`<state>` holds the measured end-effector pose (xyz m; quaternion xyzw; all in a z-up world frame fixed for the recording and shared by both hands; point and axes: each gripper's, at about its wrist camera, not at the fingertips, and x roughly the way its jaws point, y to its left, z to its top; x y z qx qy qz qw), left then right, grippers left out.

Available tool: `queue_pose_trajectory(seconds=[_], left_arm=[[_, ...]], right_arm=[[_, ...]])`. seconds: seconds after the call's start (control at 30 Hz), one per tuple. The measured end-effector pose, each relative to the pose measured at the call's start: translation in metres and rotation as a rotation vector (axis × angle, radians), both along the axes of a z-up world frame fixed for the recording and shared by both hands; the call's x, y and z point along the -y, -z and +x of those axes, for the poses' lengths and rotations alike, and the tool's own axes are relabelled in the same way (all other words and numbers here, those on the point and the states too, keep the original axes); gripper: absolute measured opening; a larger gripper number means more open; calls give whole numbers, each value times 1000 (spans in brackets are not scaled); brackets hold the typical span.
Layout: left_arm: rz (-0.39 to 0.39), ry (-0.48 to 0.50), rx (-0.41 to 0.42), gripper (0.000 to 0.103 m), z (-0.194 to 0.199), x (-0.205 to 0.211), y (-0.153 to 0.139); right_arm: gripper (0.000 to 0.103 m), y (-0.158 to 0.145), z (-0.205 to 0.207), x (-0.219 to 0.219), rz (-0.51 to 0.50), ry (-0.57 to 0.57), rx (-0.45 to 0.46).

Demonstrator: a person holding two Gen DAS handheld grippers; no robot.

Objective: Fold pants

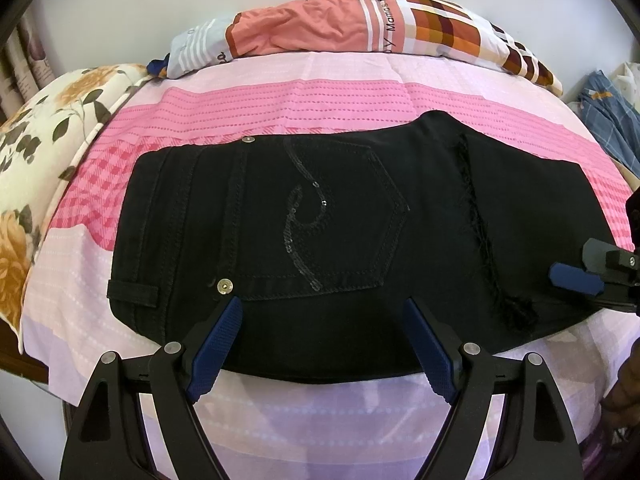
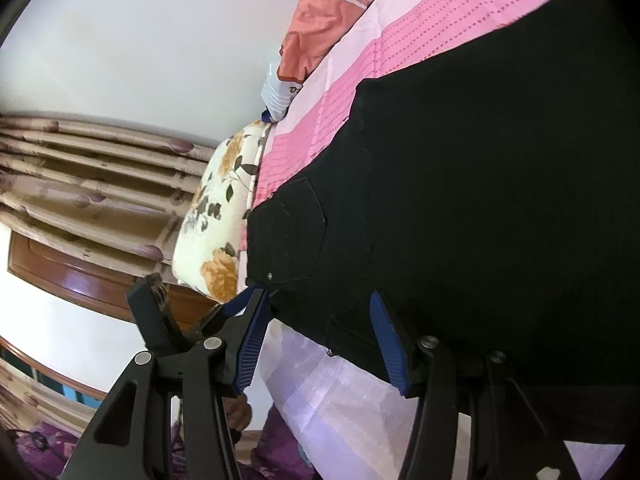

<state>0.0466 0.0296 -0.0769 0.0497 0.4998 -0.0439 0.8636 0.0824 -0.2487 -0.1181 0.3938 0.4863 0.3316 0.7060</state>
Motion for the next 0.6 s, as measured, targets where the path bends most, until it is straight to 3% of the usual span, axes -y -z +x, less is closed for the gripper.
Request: queue_pose_trajectory(seconds=[0.27, 0.6], left_arm=[[-7, -11, 3, 83, 3, -6, -6], [1, -24, 9, 82, 6, -18, -11]], right_arm=[[56, -3, -1, -18, -131, -46, 15], [71, -2, 1, -29, -167, -63, 8]])
